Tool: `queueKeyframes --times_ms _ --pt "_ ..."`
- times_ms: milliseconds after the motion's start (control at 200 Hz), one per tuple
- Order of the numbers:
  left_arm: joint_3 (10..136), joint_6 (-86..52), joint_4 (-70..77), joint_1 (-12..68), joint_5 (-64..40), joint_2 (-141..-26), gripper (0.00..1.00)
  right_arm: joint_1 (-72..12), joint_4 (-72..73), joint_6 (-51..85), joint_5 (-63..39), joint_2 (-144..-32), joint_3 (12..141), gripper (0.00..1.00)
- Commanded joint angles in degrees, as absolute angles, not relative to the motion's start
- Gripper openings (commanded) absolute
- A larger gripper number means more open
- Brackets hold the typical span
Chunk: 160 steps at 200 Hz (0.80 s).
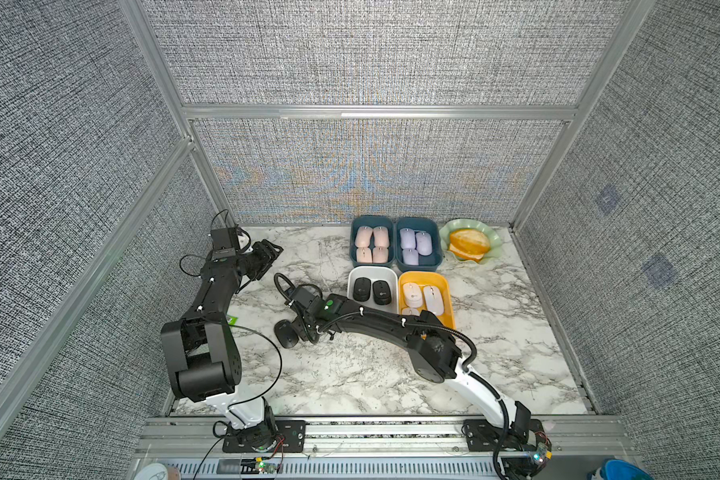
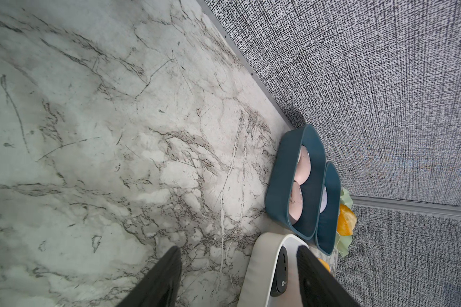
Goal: Place the mice by color into the storage box
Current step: Adjust the mouse at the center of the board.
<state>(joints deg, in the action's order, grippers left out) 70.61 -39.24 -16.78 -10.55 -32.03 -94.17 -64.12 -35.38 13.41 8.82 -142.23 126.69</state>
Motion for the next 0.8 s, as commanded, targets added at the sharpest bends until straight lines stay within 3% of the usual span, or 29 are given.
queueKeyframes --times_ms 0,240,505,795 --pt "70.6 -39.1 -15.6 -10.6 -33.0 -94.1 0.70 -64.6 -34.7 14.1 9.6 -140.0 125.3 0.58" --pt "70.6 -39.2 -15.5 -10.7 -33.2 -94.3 0.70 -66.0 -33.0 14.1 9.5 -133.7 116.6 0.57" --pt "70.0 -39.8 -14.7 -10.6 -33.9 -94.1 0.70 -70.2 -27.0 12.3 7.9 -121.2 93.6 0.57" --pt "69.4 -40.0 -14.5 -9.6 -33.9 -94.5 0.70 -73.9 -26.7 14.7 8.1 -118.2 82.6 0.58"
